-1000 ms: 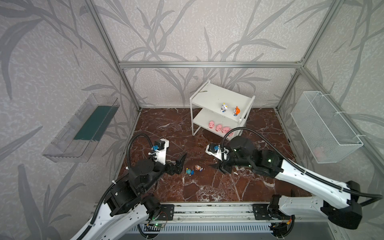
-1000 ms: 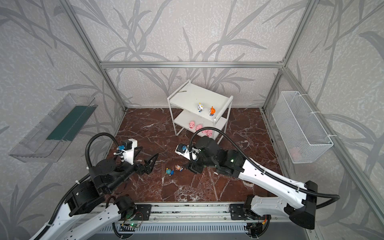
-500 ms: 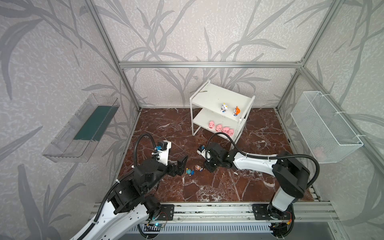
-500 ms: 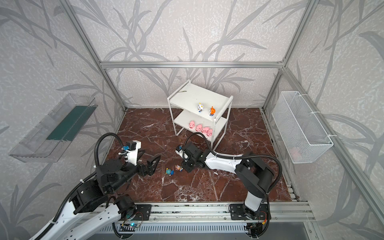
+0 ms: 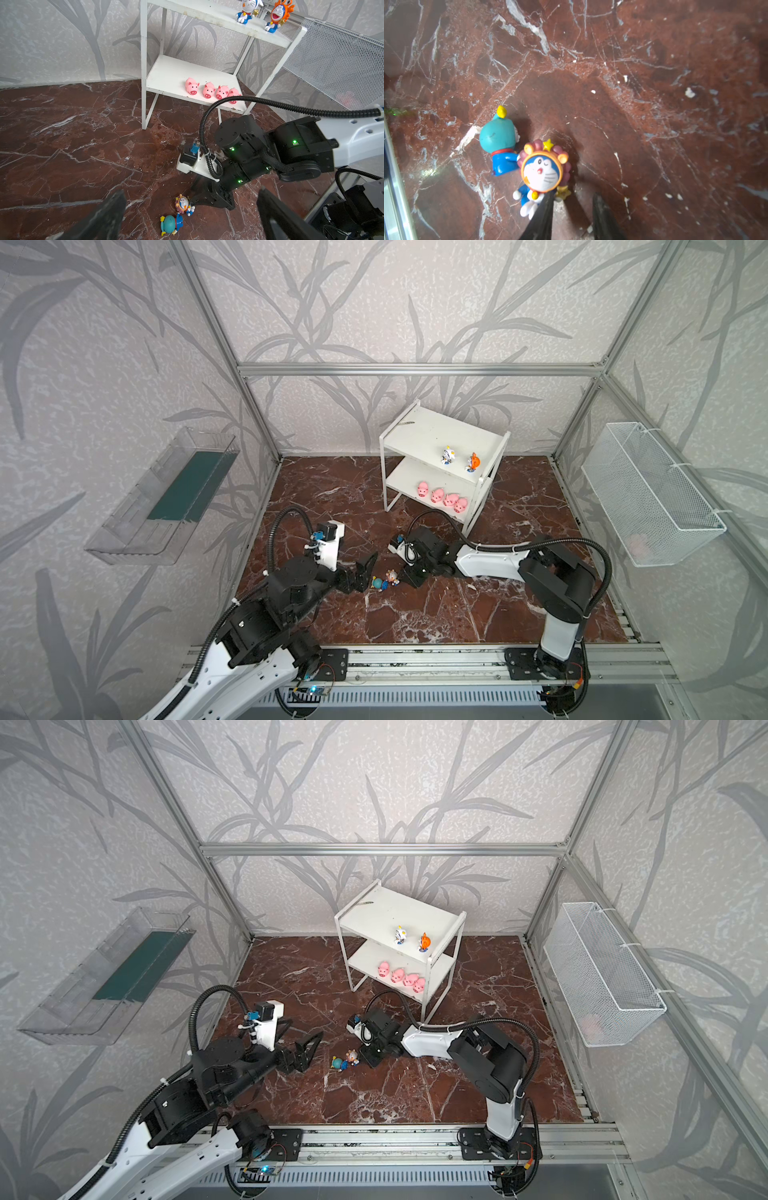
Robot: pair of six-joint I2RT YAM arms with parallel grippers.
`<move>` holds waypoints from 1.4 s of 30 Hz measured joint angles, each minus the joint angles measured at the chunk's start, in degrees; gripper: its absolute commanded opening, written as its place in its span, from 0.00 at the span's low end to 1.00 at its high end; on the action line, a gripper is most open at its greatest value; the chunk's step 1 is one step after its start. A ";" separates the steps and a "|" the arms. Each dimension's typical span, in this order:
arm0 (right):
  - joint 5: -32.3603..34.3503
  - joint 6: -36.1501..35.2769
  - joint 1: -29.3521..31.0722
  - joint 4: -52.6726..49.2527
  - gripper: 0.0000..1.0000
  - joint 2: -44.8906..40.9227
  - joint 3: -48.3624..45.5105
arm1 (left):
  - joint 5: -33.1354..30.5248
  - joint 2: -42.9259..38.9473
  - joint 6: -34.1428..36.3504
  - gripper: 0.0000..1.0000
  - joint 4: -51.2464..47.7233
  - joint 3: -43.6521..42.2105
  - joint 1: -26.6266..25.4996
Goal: Place and organize the plastic toys onto the shelf
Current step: 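Lower the right gripper onto the orange-sun figurine while the left gripper hovers nearby, then close the right gripper on the orange-sun figurine and lift it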
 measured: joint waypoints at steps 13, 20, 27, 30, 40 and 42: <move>-4.70 5.42 -0.46 3.63 0.36 -2.56 -1.90 | 2.49 3.67 -0.13 0.99 1.46 0.00 0.50; -5.95 6.40 -0.33 4.48 0.35 -0.76 -1.95 | 4.09 3.63 -0.17 0.99 2.34 -0.22 0.92; -5.38 6.36 1.09 4.48 0.33 1.40 -0.44 | 5.97 3.61 -0.15 0.99 2.82 -0.61 1.07; -4.74 6.25 1.95 4.48 0.34 1.84 0.22 | 6.62 3.61 -0.15 0.99 3.13 -0.61 1.09; -4.11 6.56 3.13 3.37 0.41 2.78 1.84 | 7.69 3.61 -0.07 0.99 3.82 -0.72 1.14; -3.50 6.60 3.72 2.75 0.41 3.65 3.17 | 7.98 3.43 -0.07 0.99 3.93 -0.74 1.18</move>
